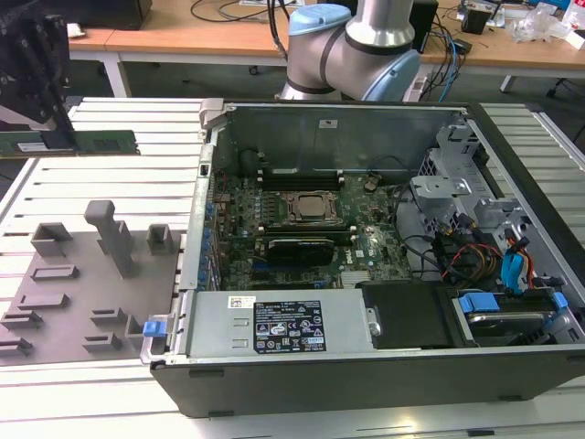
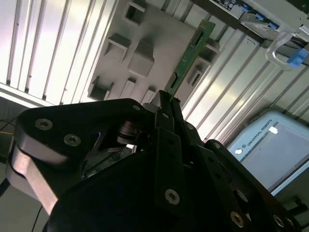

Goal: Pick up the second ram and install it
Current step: 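Pick up the second ram and move it above second insertion slot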

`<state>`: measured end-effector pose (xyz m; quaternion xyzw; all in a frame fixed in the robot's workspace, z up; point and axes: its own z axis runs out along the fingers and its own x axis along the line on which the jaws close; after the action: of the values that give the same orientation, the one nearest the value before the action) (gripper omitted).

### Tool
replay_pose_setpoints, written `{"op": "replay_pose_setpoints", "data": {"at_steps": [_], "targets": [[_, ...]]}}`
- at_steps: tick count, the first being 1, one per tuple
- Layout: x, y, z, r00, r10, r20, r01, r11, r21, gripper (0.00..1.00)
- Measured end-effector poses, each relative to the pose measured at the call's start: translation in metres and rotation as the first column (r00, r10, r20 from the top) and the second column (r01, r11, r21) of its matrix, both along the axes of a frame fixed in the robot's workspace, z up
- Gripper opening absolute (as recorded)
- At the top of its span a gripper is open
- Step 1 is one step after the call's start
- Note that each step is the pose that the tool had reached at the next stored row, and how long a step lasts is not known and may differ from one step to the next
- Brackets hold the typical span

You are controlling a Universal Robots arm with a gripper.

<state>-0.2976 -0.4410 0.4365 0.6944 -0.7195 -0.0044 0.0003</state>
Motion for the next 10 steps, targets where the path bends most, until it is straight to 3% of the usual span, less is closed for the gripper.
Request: {"op": "replay_pose_setpoints", "data": {"at_steps": [10], "targets": [[0.025, 0.0000, -0.0001, 1.0000, 0.000, 0.0000, 0.000, 1.0000, 0.0000, 0.13]]}}
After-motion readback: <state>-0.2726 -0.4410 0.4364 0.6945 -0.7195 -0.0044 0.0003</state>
